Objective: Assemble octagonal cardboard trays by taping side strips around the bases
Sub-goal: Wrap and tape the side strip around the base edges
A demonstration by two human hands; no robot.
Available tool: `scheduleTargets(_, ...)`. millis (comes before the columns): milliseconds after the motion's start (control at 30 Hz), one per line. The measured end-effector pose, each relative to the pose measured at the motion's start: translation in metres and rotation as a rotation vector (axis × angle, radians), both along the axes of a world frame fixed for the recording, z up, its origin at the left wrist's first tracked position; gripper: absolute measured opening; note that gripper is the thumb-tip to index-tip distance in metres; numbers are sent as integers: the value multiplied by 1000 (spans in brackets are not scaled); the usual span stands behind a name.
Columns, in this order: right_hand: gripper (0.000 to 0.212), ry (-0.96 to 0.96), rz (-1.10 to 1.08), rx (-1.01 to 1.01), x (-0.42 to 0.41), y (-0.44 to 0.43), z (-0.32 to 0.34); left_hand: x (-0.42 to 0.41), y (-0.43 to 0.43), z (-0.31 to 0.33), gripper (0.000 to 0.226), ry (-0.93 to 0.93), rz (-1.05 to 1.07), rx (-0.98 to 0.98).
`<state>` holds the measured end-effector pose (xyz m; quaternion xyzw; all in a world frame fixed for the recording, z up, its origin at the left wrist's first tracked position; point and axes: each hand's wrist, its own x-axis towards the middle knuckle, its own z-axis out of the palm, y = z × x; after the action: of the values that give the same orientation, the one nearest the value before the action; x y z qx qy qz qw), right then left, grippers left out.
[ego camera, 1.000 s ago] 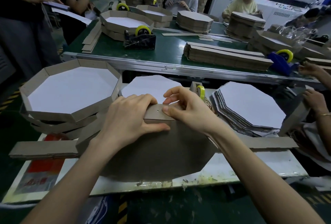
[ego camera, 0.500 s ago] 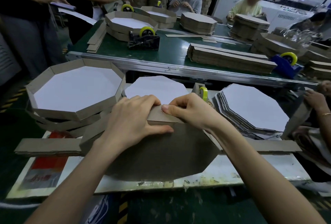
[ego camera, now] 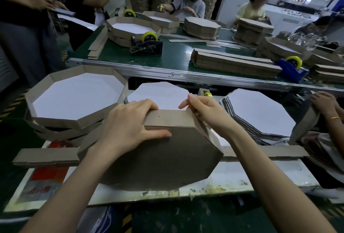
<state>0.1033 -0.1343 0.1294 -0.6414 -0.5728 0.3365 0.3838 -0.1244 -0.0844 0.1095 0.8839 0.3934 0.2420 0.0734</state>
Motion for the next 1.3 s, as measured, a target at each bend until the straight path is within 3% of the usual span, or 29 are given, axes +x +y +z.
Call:
scheduleTargets(67, 40, 89, 103, -33, 10, -8, -5, -10, 3, -2, 79, -26, 14, 3)
scheduleTargets(133, 29, 34, 232, -83, 11, -11, -11, -19, 7, -3, 80, -61, 24, -14)
scheduleTargets(267, 25, 126, 274, -124, 7, -9, -11, -29, 11, -5, 78, -88, 19, -69)
scheduleTargets(467, 70, 73, 165, -86, -2, -13, -11, -29, 12, -5, 78, -79, 13, -97)
scheduleTargets(567, 69, -53, 180, 2, -15, -16, -9, -32, 10, -4, 80, -83, 5, -93)
scheduleTargets(667, 75, -53, 95, 25, -23, -14, -8, -34, 8, -2, 82, -84, 8, -80)
scheduleTargets(733, 72, -97, 149, 20, -17, -17, 2, -37, 7, 3, 82, -101, 17, -69)
scheduleTargets(800, 49, -246, 291, -43, -9, -23, 18, -43, 5, 12, 82, -151, 38, -54)
scheduleTargets(900, 59, -474, 288, 21, -10, -28, 49, -48, 2, 31, 76, -243, 53, -9)
scheduleTargets(1067, 50, -393, 177, 252, -27, -32, 107, -44, -7, 62, 67, -477, 93, 165)
scheduleTargets(1167, 51, -521, 71, 401, -39, -34, 127, -42, -19, 64, 31, -717, 156, 315)
scheduleTargets(1233, 50, -689, 9, 565, -53, -36, 127, -43, -25, 60, 20, -1001, 128, 68)
scheduleTargets(1300, 51, -885, -42, 741, -66, -37, 119, -47, -23, 60, 51, -1377, 3, -600)
